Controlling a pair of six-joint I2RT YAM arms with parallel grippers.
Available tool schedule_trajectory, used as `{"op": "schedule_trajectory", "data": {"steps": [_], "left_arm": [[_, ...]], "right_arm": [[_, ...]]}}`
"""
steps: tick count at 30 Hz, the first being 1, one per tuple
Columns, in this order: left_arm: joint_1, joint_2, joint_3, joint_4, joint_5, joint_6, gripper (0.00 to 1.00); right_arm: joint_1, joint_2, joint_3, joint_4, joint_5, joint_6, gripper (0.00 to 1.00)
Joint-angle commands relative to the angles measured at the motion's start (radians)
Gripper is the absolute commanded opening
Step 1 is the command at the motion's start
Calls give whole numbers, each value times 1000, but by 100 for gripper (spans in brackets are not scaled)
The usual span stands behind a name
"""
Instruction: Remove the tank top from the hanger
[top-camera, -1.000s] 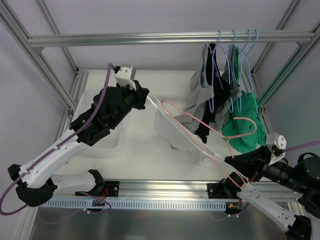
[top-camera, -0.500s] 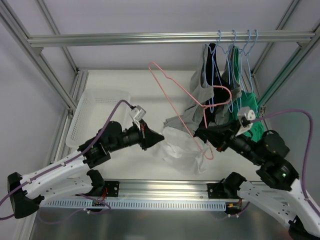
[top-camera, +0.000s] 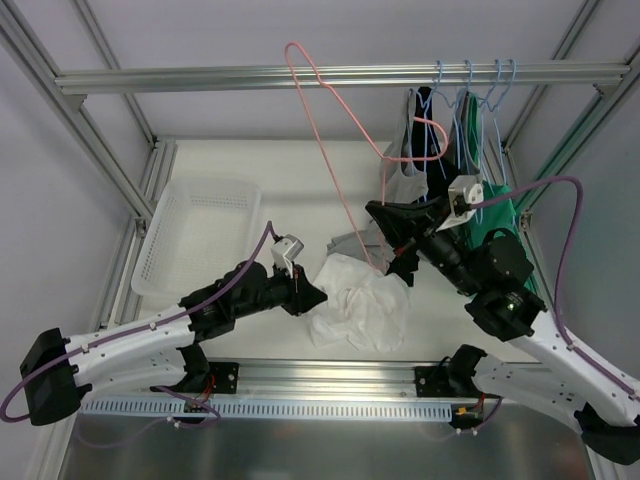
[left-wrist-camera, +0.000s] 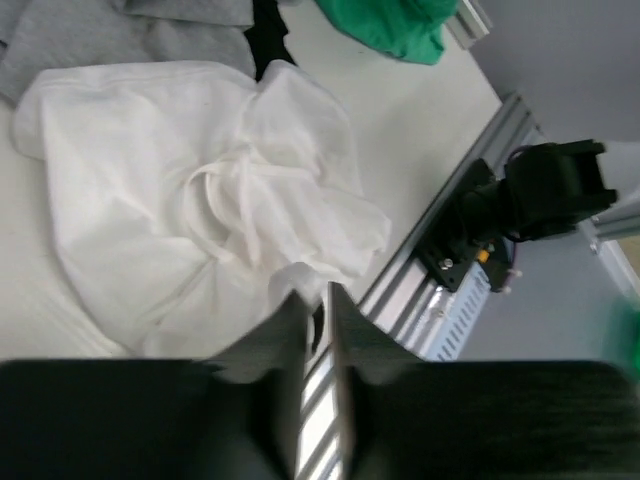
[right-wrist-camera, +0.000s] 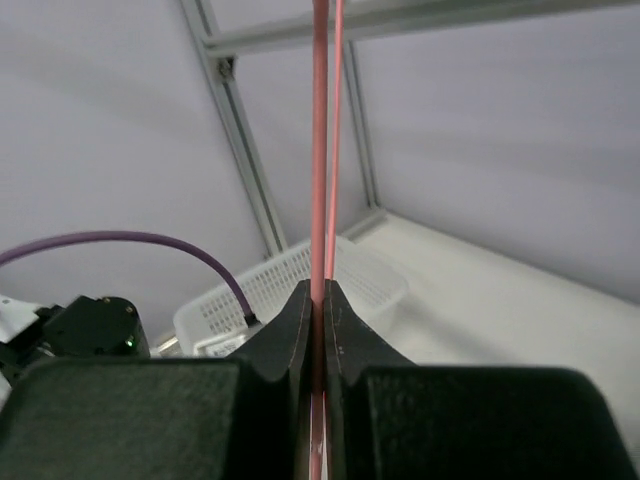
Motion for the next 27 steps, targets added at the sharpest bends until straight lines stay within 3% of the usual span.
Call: {"op": "schedule_trajectory", "data": {"steps": [1, 2, 3, 7, 12, 15, 20, 25, 27], "left_arm": [[-27, 0, 71, -95, -148, -12, 27], [-33, -8, 78, -156, -173, -10, 87], [-36, -34, 82, -184, -197, -12, 99], [-37, -144, 108, -372, -337, -24, 99], [-37, -239, 209, -650, -527, -35, 99], [-36, -246, 282, -745, -575, -26, 99], [-36, -259, 288, -767, -551, -7, 99], [-36, -253, 276, -775, -503, 16, 99], [-36, -253, 269, -778, -491, 17, 99]], "right_arm": [[13, -12, 199, -288, 151, -54, 0], [16, -12, 233, -405, 162, -24, 0], [18, -29, 249, -552, 160, -2, 0], [24, -86, 238, -767, 226, 99, 0], [24, 35, 419, -1103, 319, 150, 0], [23, 129, 504, -1142, 398, 153, 0], [15, 355, 735, -1165, 544, 81, 0], [-23, 553, 1026, -1186, 559, -13, 0], [-88, 662, 1105, -1237, 475, -4, 0]]}}
